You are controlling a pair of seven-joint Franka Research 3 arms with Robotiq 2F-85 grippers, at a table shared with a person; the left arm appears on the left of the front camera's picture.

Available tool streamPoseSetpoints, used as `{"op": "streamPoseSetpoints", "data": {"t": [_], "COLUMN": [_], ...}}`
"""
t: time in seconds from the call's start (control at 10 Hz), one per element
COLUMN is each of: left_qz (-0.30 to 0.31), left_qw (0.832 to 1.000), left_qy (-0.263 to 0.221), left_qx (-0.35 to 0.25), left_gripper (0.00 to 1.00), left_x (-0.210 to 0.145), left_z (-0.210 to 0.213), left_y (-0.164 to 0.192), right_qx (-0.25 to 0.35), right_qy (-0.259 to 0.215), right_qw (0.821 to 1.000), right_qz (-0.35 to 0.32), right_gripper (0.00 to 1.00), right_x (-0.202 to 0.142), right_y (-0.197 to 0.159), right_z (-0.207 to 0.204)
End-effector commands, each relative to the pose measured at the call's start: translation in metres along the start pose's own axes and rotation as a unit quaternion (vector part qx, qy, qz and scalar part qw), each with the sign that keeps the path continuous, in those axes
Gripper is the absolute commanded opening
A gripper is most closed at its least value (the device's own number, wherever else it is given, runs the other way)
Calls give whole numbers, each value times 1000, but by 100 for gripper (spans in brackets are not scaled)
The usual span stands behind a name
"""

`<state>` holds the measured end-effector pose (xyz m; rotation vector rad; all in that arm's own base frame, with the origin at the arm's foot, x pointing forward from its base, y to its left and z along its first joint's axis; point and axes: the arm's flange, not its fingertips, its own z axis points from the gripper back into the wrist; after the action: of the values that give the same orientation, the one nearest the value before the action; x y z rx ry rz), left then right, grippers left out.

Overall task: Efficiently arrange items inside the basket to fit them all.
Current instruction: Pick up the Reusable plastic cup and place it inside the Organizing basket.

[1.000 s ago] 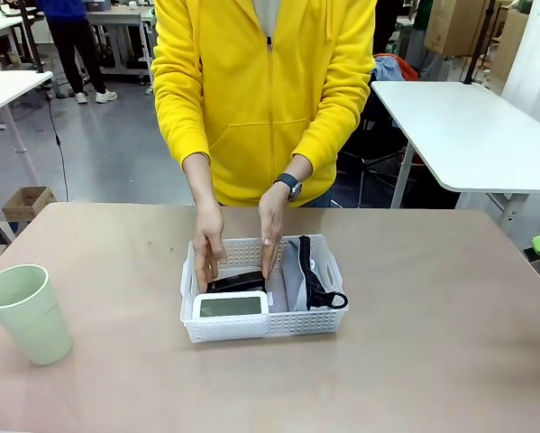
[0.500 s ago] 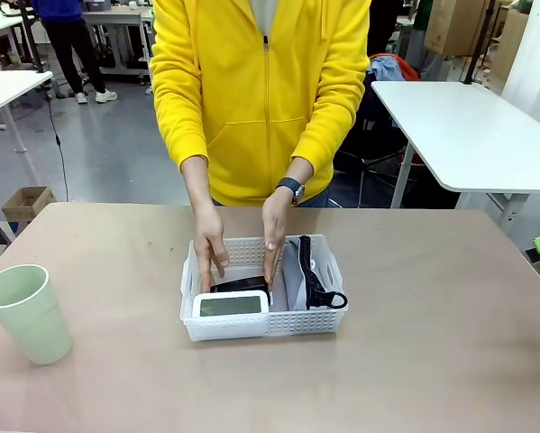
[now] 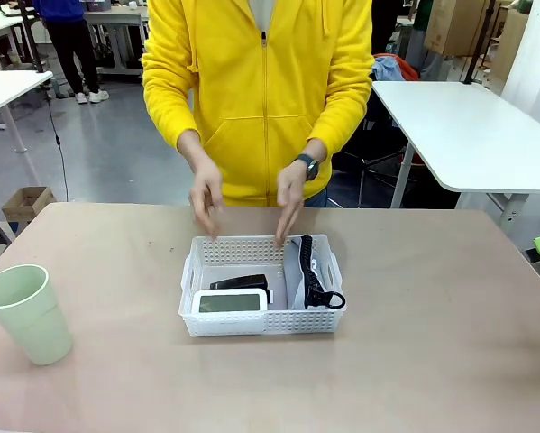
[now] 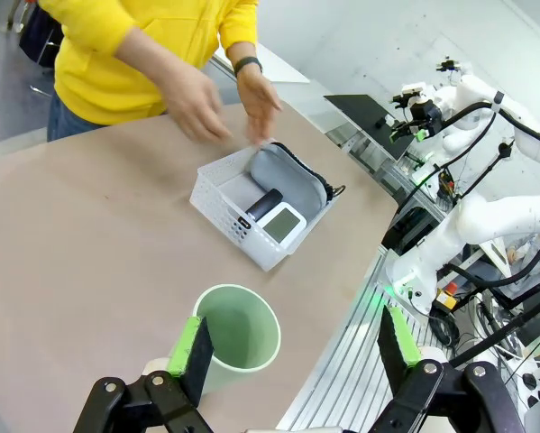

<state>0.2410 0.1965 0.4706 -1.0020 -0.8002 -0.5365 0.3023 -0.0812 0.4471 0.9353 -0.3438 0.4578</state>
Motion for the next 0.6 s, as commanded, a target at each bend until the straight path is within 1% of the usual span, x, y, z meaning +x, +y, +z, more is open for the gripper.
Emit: {"op": "streamPoseSetpoints", "data": {"t": [0.0,0.1,0.2,0.3,0.4,0.5], "left_qz": [-10,-10,0,-31,-65,-114], "left_qw": [1000,1000,1000,997,994,987], "left_qy": [-8,-8,0,64,81,108], "left_qx": [-5,-5,0,-25,-30,-20], "left_gripper": [97,97,100,97,97,97], "left_x": [1,1,0,5,8,5], "left_z": [0,0,0,-17,-29,-37], "left_y": [-1,-1,0,-2,-2,-1], "right_qx": [8,8,8,8,8,8], "right_qy": [-11,-11,-11,-11,-11,-11], "right_qw": [1000,1000,1000,1000,1000,1000], "right_qz": [13,13,13,13,13,13], "right_gripper": [100,100,100,100,100,100], "right_x": [2,2,2,2,2,2], "right_y": [0,0,0,0,0,0], "right_z": [-1,-1,-1,-1,-1,-1]}}
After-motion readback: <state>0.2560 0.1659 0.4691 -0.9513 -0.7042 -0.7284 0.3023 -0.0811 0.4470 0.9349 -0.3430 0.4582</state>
